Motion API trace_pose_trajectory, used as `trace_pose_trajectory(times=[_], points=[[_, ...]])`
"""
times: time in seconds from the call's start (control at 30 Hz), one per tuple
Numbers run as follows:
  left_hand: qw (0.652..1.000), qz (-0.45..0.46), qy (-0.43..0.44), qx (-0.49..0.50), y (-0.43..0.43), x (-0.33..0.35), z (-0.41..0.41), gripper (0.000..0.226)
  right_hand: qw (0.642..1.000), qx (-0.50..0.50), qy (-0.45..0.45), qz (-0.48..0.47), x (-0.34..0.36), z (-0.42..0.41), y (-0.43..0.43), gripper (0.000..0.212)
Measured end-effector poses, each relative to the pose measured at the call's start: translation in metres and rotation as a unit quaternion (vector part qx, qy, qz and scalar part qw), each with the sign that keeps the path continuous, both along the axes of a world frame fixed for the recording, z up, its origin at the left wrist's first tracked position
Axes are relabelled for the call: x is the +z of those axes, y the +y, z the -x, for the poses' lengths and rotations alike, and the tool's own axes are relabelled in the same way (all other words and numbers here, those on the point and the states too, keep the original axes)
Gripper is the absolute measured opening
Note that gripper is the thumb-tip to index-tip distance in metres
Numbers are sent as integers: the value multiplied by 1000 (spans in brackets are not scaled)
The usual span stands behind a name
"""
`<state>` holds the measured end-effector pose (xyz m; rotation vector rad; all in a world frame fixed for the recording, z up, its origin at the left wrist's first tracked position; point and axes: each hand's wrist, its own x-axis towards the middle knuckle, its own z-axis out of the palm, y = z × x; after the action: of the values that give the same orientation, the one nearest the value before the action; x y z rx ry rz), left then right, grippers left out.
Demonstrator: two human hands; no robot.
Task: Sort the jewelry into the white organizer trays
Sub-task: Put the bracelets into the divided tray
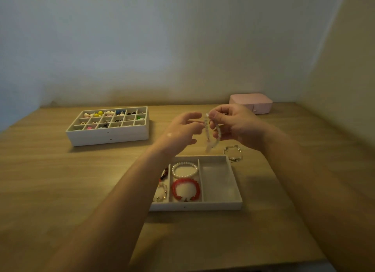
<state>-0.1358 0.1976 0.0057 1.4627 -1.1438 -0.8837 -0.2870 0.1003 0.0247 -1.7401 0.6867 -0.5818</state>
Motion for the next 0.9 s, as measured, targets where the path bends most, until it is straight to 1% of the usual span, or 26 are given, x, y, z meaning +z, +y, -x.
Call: trace_pose_trajectory(times=[0.07,0.13,0.3,0.4,0.47,0.63,0.77,0.9], points=[[998,13,49,-35,6,3,9,29,1000,19,17,-1,4,10,8,19],[997,11,55,-60,11,2,16,27,999,25,27,-5,4,20,12,23],[998,-17,25,-63,17,-6,25,24,998,21,44,-36,-4,42,13,30],[998,-28,5,-55,19,-10,26,20,994,39,81,-69,-9,53,12,34],[998,-38,-15,-57,21,-12,25,16,991,42,98,-75,-12,58,13,32],[986,-68,-132,-81,20,-18,20,14,988,40,144,-49,-21,61,18,29],[960,-87,-251,-91,18,-24,20,19,980,25,194,39,-29,53,24,23],[936,-74,-336,-69,14,-31,22,21,965,-12,220,142,-39,40,24,20]])
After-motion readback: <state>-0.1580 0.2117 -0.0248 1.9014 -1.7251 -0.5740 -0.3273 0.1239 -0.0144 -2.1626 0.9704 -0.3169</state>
